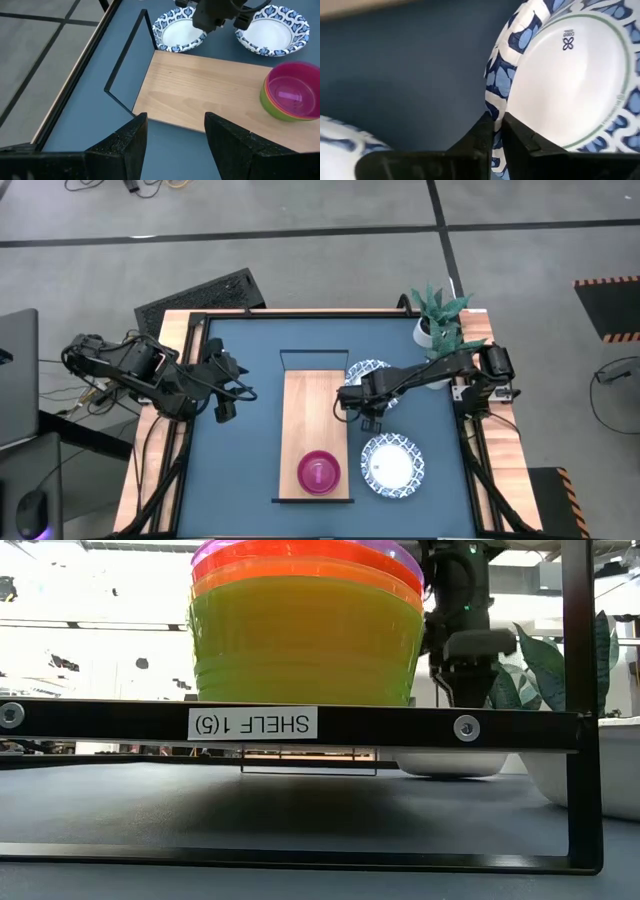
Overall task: Place and stack bowls onto a shelf
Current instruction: Remove the top white bowl from the stacked bowl
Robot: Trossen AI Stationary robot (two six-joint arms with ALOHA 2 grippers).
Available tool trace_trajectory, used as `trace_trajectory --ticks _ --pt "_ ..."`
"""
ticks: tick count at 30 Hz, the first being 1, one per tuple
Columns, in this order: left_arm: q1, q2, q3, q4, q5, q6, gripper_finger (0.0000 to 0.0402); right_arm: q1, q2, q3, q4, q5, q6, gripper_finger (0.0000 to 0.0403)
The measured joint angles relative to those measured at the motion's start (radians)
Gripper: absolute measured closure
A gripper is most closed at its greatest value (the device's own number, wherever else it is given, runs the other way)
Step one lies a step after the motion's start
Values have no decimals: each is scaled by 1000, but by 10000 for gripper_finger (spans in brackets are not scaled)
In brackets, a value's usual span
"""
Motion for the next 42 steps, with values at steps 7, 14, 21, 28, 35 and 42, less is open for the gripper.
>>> trace_trajectory --ticks 7,14,21,28,35,42 --pt "0 0 0 0 0 0 219 0 0 74 -52 -25 -11 348" --pt "0 0 0 -10 0 -8 219 1 0 145 -118 -68 -46 348" --pt "0 0 0 -37 0 -33 219 2 0 198 -144 -176 -98 348" --pt "0 0 0 -51 0 -35 219 -23 0 202 -227 -246 -121 349" --pt "0 0 0 -51 2 -36 219 -57 -32 203 -246 -290 -131 364" --pt "-2 -2 -65 123 2 -12 219 -117 -90 201 -177 -256 -11 366"
